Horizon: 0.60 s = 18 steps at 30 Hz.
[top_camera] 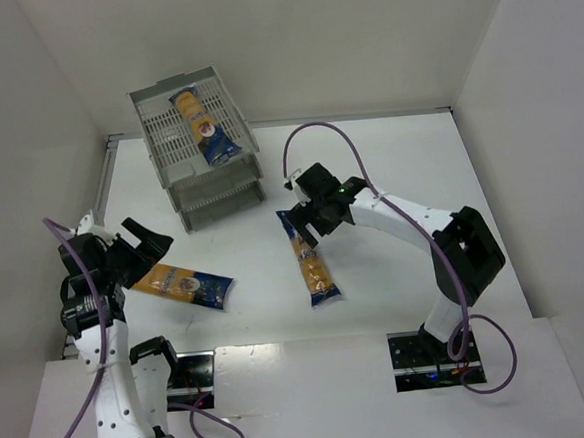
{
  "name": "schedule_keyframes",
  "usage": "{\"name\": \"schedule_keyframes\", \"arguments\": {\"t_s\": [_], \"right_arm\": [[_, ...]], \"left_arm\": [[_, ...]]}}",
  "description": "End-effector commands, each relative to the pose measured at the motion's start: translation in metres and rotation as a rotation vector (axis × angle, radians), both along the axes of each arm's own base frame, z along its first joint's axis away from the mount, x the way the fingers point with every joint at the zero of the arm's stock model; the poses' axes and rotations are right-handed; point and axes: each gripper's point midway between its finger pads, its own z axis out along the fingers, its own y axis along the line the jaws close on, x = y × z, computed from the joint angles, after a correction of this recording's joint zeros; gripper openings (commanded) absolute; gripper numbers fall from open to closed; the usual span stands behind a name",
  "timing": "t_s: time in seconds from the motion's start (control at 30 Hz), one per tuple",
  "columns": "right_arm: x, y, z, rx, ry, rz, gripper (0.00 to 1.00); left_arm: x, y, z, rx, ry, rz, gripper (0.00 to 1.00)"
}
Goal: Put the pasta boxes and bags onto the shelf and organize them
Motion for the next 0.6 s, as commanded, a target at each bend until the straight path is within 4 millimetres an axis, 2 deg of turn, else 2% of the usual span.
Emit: {"name": "schedule_keyframes", "arguments": {"t_s": [0.0, 0.03, 0.1, 0.13, 0.23, 0.37, 0.47, 0.57], "right_arm": [[0.001, 0.005, -0.007, 0.028, 0.009, -0.028, 0.99], [-0.008, -0.003, -0.016, 0.005, 0.029, -0.021, 0.99], [-0.013, -0.007, -0.013, 0.023, 0.008, -0.021, 0.99], [-0.021, -0.009, -0.018, 0.031, 0.027, -0.010, 0.99], [-0.020, -0.001, -0.009, 0.097, 0.002, -0.015, 0.99], [-0.024, 0.019, -0.009, 0.205, 0.054, -0.038, 0.99], [-0.031, 0.025, -0.010, 0.237, 0.105, -0.052, 0.99], [-0.035, 0.029, -0.001, 0.270, 0.115, -0.056, 0.99]], "left_arm": [[0.004, -0.012, 0.031, -0.041, -0.138, -0.038, 1.00], [0.003, -0.014, 0.026, -0.051, -0.128, -0.045, 1.00], [0.005, -0.012, 0.025, -0.038, -0.150, -0.050, 1.00], [0.006, -0.015, 0.028, -0.043, -0.165, -0.067, 1.00], [0.009, -0.012, 0.028, -0.046, -0.174, -0.054, 1.00], [0.009, -0.007, 0.024, -0.056, -0.166, -0.026, 1.00], [0.009, -0.002, 0.024, -0.054, -0.166, -0.005, 1.00], [0.008, 0.002, 0.026, -0.047, -0.176, 0.016, 1.00]]}}
